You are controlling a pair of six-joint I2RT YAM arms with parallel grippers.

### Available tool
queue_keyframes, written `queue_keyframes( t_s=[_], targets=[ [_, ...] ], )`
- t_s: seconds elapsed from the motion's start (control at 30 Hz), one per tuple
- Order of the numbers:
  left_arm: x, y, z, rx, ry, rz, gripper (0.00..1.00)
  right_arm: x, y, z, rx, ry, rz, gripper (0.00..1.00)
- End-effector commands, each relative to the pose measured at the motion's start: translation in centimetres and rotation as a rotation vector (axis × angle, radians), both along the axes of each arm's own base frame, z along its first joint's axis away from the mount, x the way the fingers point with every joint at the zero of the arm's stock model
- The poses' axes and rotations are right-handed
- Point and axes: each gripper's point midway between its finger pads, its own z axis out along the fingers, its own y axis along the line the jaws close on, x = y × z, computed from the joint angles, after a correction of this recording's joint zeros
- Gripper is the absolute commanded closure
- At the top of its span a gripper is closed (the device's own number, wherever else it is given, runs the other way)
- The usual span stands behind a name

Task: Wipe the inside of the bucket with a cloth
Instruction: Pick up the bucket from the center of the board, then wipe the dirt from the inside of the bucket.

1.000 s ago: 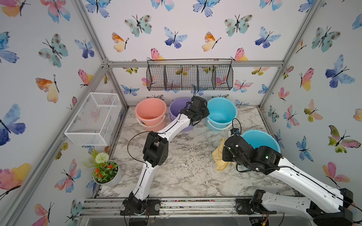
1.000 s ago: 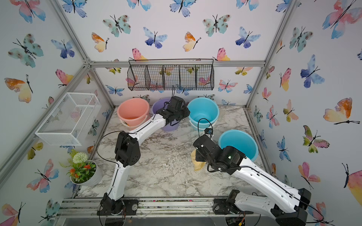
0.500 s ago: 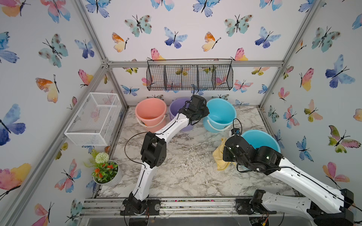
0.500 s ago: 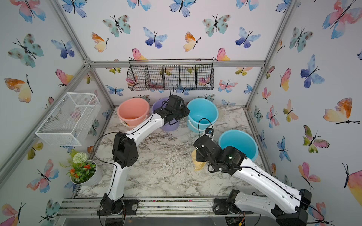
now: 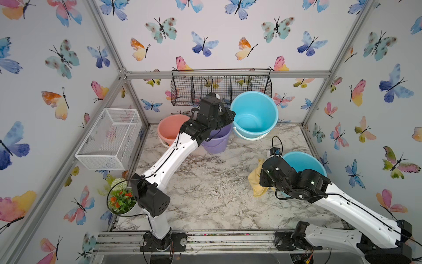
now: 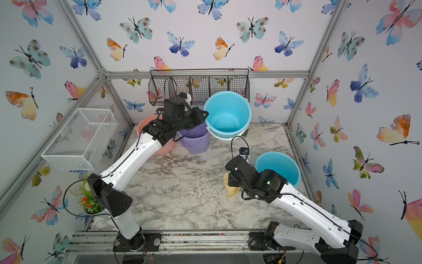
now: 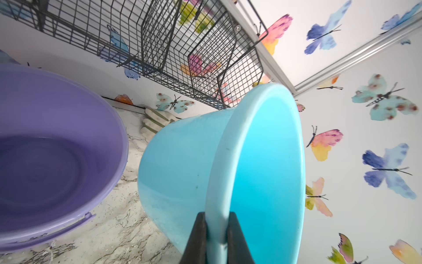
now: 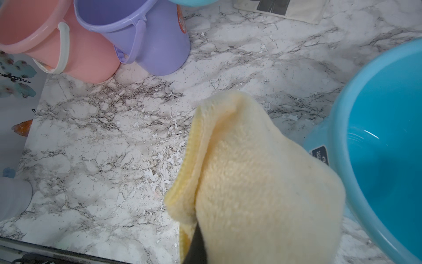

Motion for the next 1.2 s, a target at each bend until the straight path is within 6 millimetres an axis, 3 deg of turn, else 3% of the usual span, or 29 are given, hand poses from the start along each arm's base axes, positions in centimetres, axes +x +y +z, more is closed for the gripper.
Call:
queue_keyframes(
  t_s=[0.0,0.1,0.2,0.43,0.53,0.67,0.83,0.97,1.07,1.17],
  targets=[
    [-2.9,2.4,2.2,-0.001,-0.033,-0.035,1.0,0.6,-0.3,0.9,-0.031,-0.028,-0.01,0.98],
    [-5.1,4.9,1.8,-0.018,-0.014,-0.043,1.0,0.8,0.1,1.1,-0.027,-0.03,-0.001,0.98],
    [-7.8,7.3,0.3,0.006,0.017,-0.046,1.0,0.9,0.3,1.4,-0.026,-0.032,0.005,0.98],
    [-13.8,11.3,-6.5,0.09,0.151,-0.062,1.0,1.1,-0.3,2.4,-0.056,-0.048,-0.011,0.98],
    [-15.7,11.7,-9.7,0.101,0.211,-0.09,1.0,1.2,-0.4,3.3,-0.062,-0.059,-0.013,0.98],
    [-17.7,10.8,-13.9,0.059,0.282,-0.179,1.0,1.3,-0.4,5.2,-0.055,-0.073,-0.008,0.98],
    [-18.3,10.4,-19.2,0.081,0.362,-0.219,1.0,1.4,0.2,8.1,-0.013,-0.098,0.016,0.98],
    [-18.7,9.4,-22.0,0.133,0.411,-0.286,1.0,1.0,3.4,10.8,0.122,-0.116,0.14,0.98],
    [-18.6,8.7,-22.9,0.154,0.416,-0.303,1.0,0.5,7.2,9.6,0.153,-0.025,0.269,0.98],
    [-18.9,7.8,-22.5,0.156,0.405,-0.332,1.0,-0.2,10.5,7.8,0.197,0.061,0.377,0.98]
  ],
)
